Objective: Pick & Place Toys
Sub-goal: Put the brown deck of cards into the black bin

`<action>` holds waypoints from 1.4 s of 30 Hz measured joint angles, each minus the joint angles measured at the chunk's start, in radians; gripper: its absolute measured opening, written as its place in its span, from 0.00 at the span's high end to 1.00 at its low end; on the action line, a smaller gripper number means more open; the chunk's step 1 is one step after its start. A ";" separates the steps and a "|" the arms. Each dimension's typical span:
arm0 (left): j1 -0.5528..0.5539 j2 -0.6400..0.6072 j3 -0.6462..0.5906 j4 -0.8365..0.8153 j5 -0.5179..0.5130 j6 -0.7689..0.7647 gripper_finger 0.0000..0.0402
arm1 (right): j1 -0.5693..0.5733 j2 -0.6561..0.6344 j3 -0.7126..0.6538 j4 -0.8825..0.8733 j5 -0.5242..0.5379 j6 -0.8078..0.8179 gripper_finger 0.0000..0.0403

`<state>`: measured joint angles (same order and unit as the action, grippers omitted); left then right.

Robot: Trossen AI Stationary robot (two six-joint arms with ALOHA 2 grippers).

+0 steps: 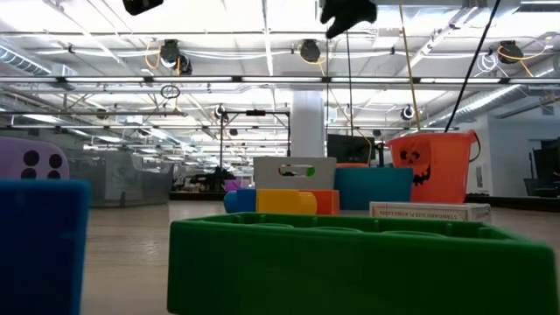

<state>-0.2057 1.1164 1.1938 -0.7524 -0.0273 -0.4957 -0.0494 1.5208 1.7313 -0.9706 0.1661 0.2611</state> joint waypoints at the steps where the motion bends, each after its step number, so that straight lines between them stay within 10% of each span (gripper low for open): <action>1: -0.004 0.000 0.000 0.000 0.001 -0.005 0.54 | 0.038 0.000 0.000 -0.039 0.047 0.032 0.48; 15: -0.083 0.000 0.000 0.003 -0.024 -0.040 0.54 | 0.330 0.017 -0.360 0.085 0.111 0.672 0.48; 42: -0.116 0.000 0.000 0.003 -0.071 -0.059 0.54 | 0.335 0.006 -0.874 0.539 -0.092 0.842 0.26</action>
<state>-0.3218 1.1168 1.1942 -0.7498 -0.0983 -0.5550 0.2859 1.5269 0.8575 -0.4312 0.0737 1.1034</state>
